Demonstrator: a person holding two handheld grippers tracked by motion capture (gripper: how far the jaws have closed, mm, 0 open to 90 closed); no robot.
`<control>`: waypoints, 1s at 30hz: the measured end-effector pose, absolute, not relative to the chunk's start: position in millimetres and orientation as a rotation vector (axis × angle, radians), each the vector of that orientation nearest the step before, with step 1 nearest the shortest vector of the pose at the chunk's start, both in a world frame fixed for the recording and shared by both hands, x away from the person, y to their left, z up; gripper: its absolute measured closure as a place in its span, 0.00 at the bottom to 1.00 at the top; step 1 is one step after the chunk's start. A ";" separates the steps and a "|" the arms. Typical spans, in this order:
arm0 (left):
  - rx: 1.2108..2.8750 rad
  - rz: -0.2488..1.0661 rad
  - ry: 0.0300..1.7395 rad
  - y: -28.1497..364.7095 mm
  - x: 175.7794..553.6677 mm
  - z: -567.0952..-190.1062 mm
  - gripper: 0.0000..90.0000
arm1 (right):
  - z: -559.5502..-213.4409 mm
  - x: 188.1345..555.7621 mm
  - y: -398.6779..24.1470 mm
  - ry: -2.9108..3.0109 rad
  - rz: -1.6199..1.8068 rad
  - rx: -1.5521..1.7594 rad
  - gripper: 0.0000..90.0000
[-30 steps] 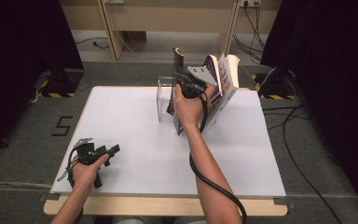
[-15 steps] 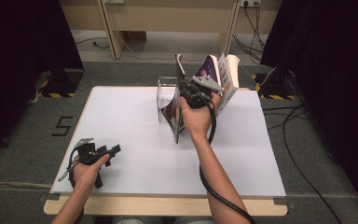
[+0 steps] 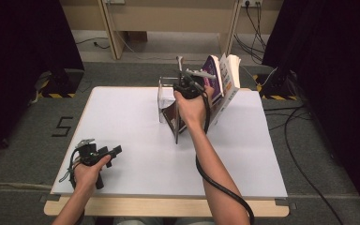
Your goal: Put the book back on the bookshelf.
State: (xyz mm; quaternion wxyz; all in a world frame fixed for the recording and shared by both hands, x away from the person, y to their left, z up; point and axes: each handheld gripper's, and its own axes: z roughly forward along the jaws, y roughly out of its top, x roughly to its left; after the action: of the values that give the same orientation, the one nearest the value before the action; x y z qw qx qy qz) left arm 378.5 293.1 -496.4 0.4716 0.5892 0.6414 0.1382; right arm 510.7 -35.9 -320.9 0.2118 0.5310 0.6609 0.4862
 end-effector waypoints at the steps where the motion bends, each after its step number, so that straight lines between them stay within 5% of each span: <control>1: 1.443 0.338 1.570 293.4 378.3 -496.3 0.30 | -321.1 512.8 -35.1 1.841 1.334 1.483 0.94; 30: 1.438 0.344 1.571 295.7 379.0 -496.2 0.30 | -306.4 494.8 -26.0 1.591 1.472 1.322 0.97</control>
State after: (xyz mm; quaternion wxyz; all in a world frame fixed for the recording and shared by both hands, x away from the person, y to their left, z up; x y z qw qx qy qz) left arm 379.0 295.7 -496.2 0.4725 0.5876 0.6417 0.1407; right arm 494.8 -26.0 -306.4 0.2969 0.4972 0.5984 0.5537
